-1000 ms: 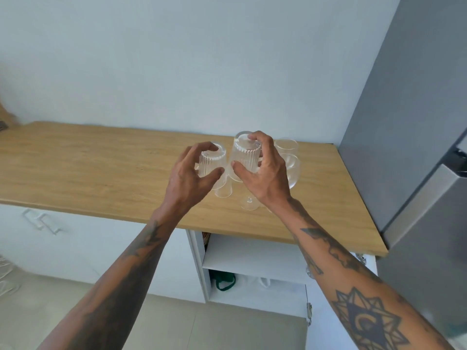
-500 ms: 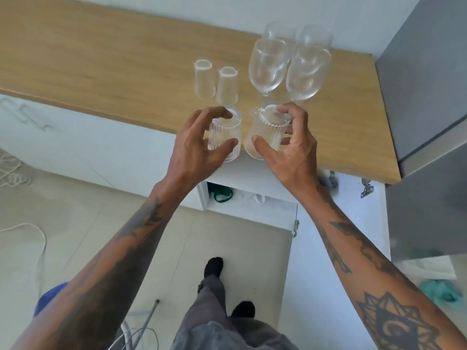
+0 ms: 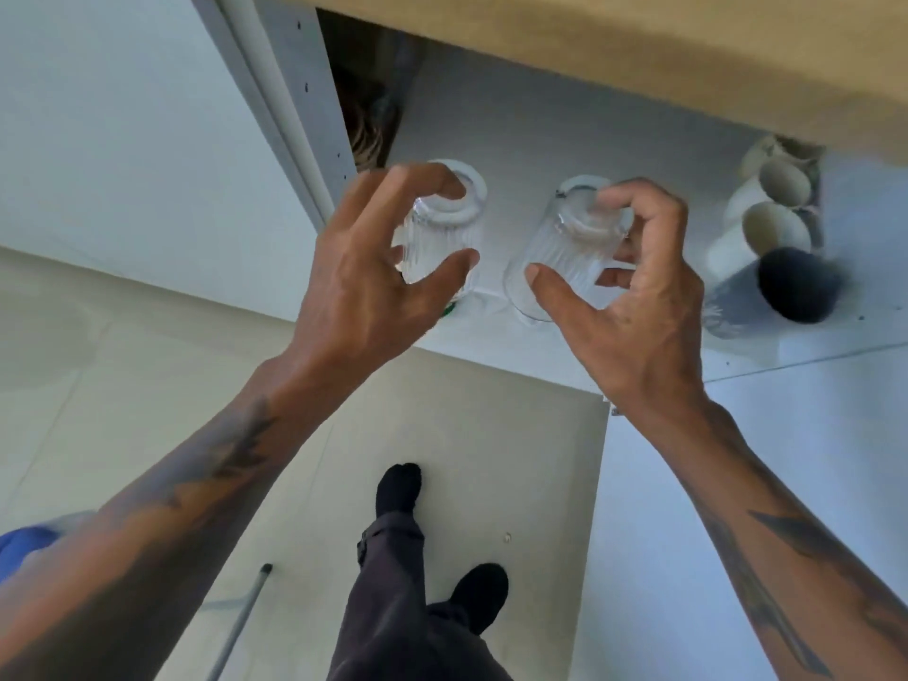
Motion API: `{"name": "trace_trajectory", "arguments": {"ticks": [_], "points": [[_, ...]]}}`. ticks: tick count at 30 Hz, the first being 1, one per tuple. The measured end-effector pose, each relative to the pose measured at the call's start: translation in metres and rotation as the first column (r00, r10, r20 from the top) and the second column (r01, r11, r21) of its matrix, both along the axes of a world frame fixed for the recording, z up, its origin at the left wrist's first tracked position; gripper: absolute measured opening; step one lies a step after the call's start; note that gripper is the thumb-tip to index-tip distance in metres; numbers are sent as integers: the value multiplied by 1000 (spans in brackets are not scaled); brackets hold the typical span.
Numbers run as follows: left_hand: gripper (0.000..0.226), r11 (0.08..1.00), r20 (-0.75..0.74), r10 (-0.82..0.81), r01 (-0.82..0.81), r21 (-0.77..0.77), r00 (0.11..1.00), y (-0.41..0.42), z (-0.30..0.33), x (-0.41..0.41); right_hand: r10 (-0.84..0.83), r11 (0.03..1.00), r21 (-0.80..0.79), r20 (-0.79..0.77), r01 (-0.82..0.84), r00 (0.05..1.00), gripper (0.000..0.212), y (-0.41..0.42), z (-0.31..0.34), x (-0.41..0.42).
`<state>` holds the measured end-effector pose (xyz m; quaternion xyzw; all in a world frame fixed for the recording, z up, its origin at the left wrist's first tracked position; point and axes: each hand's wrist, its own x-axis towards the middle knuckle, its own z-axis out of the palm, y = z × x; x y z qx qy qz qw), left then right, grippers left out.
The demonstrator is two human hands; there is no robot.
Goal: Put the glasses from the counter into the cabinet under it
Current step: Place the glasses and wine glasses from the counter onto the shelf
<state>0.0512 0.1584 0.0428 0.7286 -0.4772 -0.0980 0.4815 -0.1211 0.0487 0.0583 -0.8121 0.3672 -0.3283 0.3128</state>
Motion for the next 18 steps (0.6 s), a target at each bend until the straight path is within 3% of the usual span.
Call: {"name": "trace_trajectory", "arguments": {"ticks": [7, 11, 18], "points": [[47, 999, 117, 22, -16, -52, 993, -116, -85, 56, -73, 997, -16, -17, 72, 997, 59, -93, -86, 68], [49, 999, 149, 47, -49, 11, 988, -175, -105, 76, -103, 995, -16, -24, 103, 994, 59, -140, -113, 99], [49, 994, 185, 46, -63, 90, 982, -202, -120, 80, -117, 993, 18, -53, 118, 992, 56, -164, -142, 115]]}}
